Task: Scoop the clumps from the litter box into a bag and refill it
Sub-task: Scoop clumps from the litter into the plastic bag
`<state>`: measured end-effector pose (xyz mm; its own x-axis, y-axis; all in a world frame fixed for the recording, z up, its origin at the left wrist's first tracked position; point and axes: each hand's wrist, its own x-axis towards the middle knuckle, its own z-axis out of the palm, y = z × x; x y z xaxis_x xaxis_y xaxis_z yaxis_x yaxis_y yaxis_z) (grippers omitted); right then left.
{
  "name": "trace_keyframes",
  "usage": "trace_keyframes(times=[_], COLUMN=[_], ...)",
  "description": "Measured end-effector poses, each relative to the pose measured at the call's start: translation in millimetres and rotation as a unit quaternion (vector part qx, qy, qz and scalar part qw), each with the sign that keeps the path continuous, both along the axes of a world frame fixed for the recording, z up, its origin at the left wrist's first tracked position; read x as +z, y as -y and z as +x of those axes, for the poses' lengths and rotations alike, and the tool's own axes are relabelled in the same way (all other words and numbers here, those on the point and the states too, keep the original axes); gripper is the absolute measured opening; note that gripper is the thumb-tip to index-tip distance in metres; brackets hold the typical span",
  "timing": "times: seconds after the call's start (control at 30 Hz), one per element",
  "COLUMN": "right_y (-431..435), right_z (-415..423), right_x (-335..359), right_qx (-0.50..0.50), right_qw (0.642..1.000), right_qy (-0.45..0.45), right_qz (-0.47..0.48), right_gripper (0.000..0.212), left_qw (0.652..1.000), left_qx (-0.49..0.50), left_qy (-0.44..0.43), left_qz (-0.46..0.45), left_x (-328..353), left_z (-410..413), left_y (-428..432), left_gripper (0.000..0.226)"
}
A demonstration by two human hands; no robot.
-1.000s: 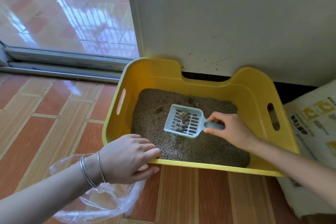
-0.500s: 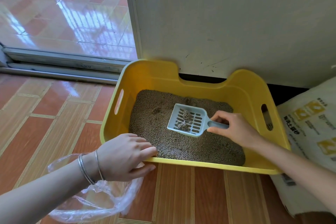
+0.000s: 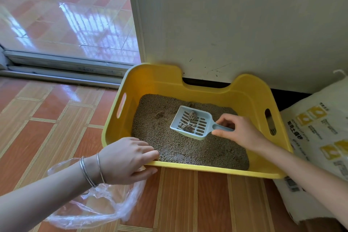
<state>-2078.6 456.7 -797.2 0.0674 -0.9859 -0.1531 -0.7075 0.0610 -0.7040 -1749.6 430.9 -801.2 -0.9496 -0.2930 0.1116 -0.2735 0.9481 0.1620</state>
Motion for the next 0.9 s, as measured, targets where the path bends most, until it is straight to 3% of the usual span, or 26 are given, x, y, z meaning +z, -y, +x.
trace_keyframes(times=[0.43,0.67,0.9], right_y=[-7.2,-5.6,-4.2], right_z=[-1.5,19.2,77.8], right_x=[23.0,43.8,65.3], right_qx=[0.043,0.073,0.182], right_qw=[0.998,0.996,0.980], right_qy=[-0.053,-0.018,0.044], right_qz=[-0.017,-0.044,-0.063], right_gripper=[0.014,0.015,0.026], left_qw=[0.999,0.996,0.980], left_qx=[-0.013,0.087,0.169], left_qy=[0.051,0.021,0.100], left_qz=[-0.008,-0.022,-0.038], left_x=[14.3,21.8,24.8], left_z=[17.2,70.6,132.7], left_y=[5.1,-12.8,-48.3], left_gripper=[0.029,0.032,0.031])
